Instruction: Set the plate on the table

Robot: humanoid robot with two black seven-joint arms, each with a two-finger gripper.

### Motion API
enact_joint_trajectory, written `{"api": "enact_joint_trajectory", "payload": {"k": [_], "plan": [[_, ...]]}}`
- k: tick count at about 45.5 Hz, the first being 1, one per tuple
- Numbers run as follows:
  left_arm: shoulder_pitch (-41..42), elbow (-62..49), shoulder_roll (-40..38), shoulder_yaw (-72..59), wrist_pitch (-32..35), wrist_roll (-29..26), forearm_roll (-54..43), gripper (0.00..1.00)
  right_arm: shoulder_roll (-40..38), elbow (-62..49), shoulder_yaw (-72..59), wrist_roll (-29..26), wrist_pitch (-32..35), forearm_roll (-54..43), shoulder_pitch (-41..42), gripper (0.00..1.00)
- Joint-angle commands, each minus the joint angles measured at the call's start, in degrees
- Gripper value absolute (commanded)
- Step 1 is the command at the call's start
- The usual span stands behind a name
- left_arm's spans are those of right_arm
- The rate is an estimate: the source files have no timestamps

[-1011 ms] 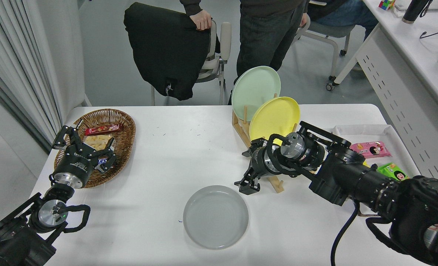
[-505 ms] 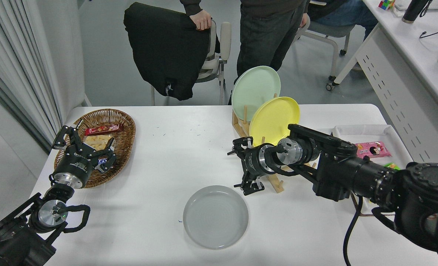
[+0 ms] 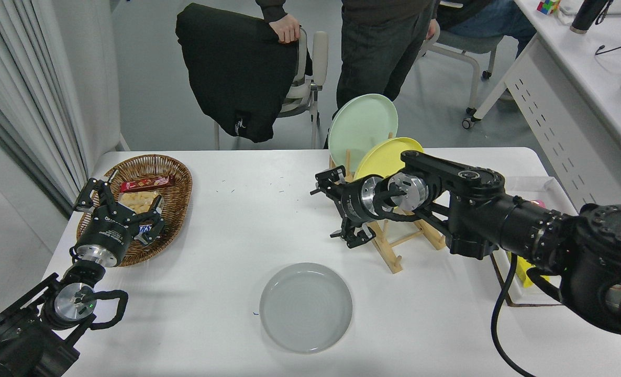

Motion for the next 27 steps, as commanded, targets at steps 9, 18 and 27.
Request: {"api": "enact_joint_trajectory", "payload": {"k": [9,18,27], "plan": [[0.0,0.0,0.0,0.0,0.0,0.0,0.0,0.98,-8.0,-0.1,6.3,1.5,11.2,-2.1,3.1,0.99],[0.0,0.0,0.0,0.0,0.0,0.0,0.0,0.98,-12.9,-0.4,16.0,1.5,15.0,-2.1,2.8,0.99],[0.0,0.0,0.0,0.0,0.0,0.0,0.0,0.98,-16.9,-0.6,22.6,1.5,18.6,-2.1,1.5,0.99]]}}
